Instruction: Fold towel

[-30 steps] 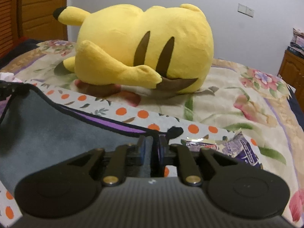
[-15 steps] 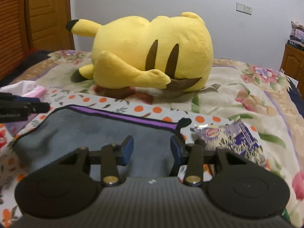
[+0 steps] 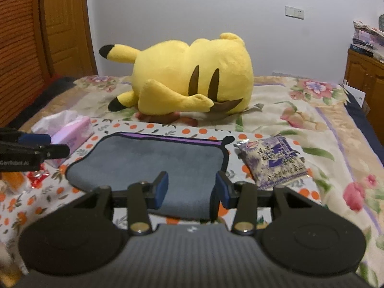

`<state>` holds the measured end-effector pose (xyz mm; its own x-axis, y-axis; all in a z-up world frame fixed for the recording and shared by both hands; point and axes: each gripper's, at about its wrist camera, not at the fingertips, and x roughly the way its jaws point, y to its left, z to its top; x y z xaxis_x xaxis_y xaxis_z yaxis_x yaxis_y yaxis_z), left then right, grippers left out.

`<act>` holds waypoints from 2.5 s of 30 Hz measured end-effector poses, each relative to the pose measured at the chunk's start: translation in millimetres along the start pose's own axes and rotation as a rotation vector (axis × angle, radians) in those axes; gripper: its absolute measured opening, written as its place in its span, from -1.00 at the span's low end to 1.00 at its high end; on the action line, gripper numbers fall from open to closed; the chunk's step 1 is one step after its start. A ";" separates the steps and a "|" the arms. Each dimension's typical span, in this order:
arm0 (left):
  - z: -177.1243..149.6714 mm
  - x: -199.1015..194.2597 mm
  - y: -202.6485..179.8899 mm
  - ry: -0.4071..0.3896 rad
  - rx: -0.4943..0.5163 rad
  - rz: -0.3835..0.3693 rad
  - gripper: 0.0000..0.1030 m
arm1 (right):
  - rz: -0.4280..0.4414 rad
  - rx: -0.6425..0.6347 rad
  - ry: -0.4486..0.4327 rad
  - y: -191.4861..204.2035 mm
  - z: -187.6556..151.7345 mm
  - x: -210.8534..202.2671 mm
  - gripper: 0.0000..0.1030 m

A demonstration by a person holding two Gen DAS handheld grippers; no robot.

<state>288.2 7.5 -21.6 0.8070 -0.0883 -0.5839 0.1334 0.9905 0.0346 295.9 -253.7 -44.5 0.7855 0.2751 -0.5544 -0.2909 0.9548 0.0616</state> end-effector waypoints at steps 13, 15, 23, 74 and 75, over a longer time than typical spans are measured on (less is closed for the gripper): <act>-14.8 -84.6 -10.4 -0.019 -0.022 0.039 0.69 | 0.005 0.015 -0.042 11.5 -19.6 -83.9 0.55; -16.7 -95.3 -14.1 -0.021 -0.011 0.042 0.73 | 0.004 0.018 -0.050 11.4 -21.3 -92.9 0.73; -30.3 -139.0 -20.1 -0.059 -0.036 0.035 0.92 | 0.007 0.004 -0.085 14.8 -31.0 -129.8 1.00; -104.5 -259.2 -55.0 -0.064 -0.010 0.055 1.00 | -0.075 0.023 -0.158 47.0 -75.4 -232.0 1.00; -107.5 -258.7 -55.3 -0.060 -0.012 0.053 1.00 | -0.077 0.023 -0.156 47.1 -78.0 -231.5 1.00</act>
<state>10.1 -13.0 40.3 0.8458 -0.0413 -0.5318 0.0828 0.9951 0.0545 57.7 -281.2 22.0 0.8806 0.2138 -0.4228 -0.2157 0.9755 0.0439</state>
